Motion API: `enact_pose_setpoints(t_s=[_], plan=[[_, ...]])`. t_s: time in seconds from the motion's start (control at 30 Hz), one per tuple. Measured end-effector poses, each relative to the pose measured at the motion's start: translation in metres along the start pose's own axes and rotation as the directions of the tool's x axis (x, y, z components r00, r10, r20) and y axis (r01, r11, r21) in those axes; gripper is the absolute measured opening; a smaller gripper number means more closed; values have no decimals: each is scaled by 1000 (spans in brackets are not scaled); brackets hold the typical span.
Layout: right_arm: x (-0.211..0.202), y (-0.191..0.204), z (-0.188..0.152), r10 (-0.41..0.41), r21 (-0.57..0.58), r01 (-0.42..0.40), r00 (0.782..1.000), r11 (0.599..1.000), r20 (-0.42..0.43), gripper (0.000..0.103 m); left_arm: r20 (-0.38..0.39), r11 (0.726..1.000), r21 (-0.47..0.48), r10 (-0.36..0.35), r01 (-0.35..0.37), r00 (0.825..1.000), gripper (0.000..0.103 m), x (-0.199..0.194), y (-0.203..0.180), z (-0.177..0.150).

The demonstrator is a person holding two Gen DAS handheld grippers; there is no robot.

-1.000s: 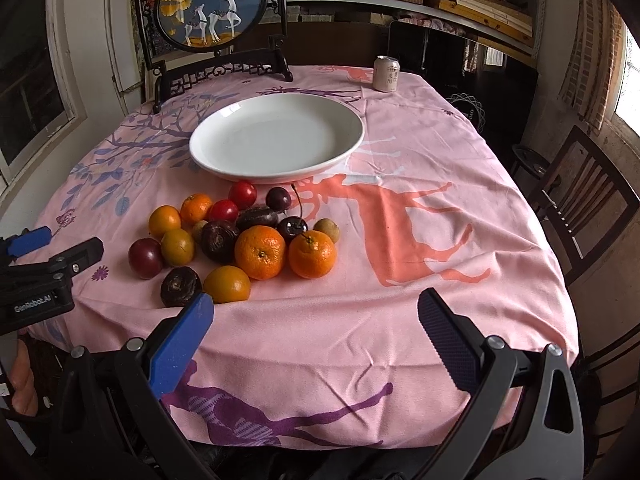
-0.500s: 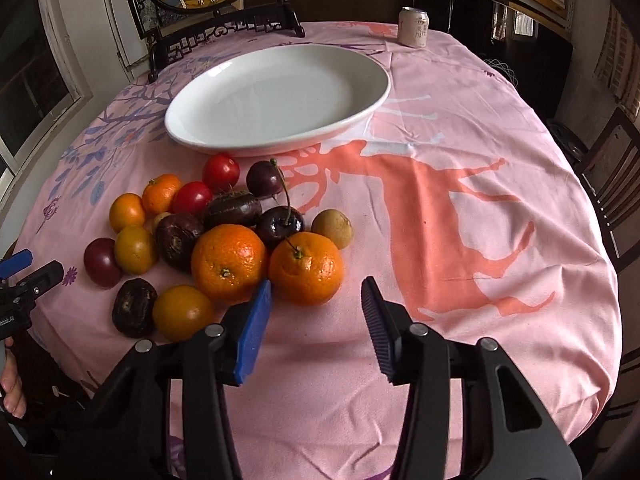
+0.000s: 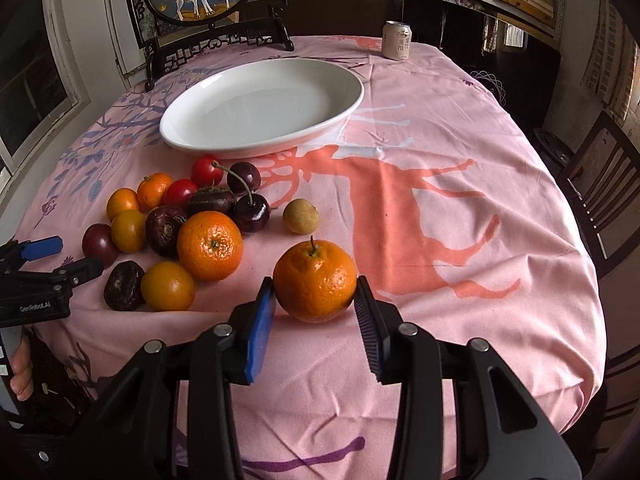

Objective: Organize fruits
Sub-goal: 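Grasp the large tangerine with the right gripper while the left gripper grasps a red plum, then lower the tangerine onto the white plate with the right gripper while the left places the plum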

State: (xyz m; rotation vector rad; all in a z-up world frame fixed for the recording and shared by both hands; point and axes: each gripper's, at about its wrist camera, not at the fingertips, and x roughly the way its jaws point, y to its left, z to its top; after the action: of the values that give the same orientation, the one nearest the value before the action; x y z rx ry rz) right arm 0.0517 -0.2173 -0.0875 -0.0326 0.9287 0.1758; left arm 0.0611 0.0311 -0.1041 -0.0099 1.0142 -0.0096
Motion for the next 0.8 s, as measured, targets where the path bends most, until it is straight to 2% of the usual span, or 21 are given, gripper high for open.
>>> enact_pose_setpoints(t_s=[0.07, 0.17, 0.2, 0.27, 0.57, 0.7, 0.8], plan=[[-2, -1, -3, 9, 7, -9, 1000, 1000, -2, 41, -3, 999, 15, -44, 44, 999, 98, 5, -7, 3], [-4, -1, -3, 15, 16, -15, 1000, 1000, 4, 41, 20, 999, 29, -36, 36, 999, 65, 8, -14, 4], [-5, -1, -3, 17, 17, -17, 1000, 1000, 8, 41, 24, 997, 25, -79, 79, 997, 40, 6, -14, 4], [-7, -1, -3, 21, 14, -22, 1000, 1000, 14, 41, 25, 994, 18, -112, 111, 993, 39, 2, -14, 5], [-12, -1, 4, 78, 25, -79, 996, 997, 52, 41, 90, 988, 28, -151, 149, 985, 39, -37, -14, 13], [-14, -3, 25, 98, 11, -99, 992, 995, 73, 41, 92, 983, 68, -178, 173, 980, 39, -49, -22, 46], [-14, -2, 64, 118, -33, -115, 987, 993, 107, 41, 93, 982, 95, -170, 161, 981, 39, -47, -30, 96]])
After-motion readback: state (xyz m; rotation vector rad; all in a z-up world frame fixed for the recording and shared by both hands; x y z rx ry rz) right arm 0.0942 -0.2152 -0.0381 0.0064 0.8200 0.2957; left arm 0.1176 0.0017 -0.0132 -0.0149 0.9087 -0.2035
